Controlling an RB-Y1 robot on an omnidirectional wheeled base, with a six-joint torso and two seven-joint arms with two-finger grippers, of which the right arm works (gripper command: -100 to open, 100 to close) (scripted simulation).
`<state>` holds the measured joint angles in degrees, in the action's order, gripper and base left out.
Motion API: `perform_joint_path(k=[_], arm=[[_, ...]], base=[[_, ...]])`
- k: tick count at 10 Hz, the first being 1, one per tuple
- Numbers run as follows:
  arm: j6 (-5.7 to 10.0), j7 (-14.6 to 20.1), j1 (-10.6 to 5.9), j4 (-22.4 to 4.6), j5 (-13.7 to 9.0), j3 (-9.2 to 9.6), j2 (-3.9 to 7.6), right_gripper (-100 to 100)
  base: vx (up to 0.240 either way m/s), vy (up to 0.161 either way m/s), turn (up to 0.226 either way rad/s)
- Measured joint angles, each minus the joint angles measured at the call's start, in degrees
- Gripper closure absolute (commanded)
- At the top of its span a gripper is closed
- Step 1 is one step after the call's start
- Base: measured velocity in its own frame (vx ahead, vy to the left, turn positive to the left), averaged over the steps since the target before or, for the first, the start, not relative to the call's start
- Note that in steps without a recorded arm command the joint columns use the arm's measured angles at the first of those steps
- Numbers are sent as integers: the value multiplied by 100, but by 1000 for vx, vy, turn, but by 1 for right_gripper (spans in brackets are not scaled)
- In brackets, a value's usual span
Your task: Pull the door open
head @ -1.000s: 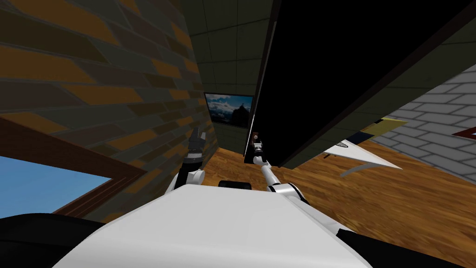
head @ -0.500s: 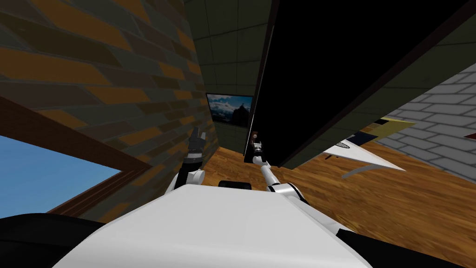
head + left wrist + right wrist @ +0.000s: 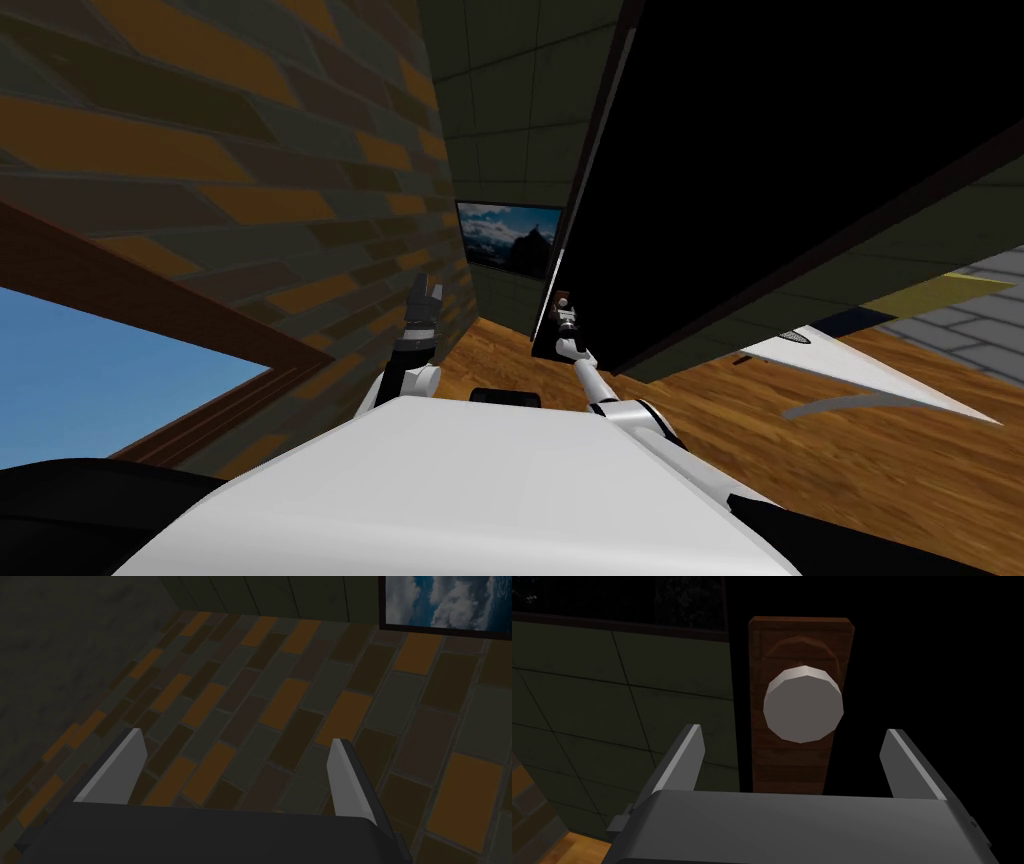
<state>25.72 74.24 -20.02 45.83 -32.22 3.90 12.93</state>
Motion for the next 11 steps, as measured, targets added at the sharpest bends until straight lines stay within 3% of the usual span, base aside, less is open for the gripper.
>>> perform_joint_path(k=[1,2,4,5,11], arm=[[44,110,15,-58,-18,-5,130,-100],[27,150,125,51,-45,-72,219,-100],[120,352,57,-162,-67,-51,424,-100],[125,375,55,-166,-70,-53,437,100],[116,350,59,-168,-68,-58,438,100]], base=[[155,35,248],[117,20,38],[80,9,55],[-7,-3,-36],[-29,-12,23]])
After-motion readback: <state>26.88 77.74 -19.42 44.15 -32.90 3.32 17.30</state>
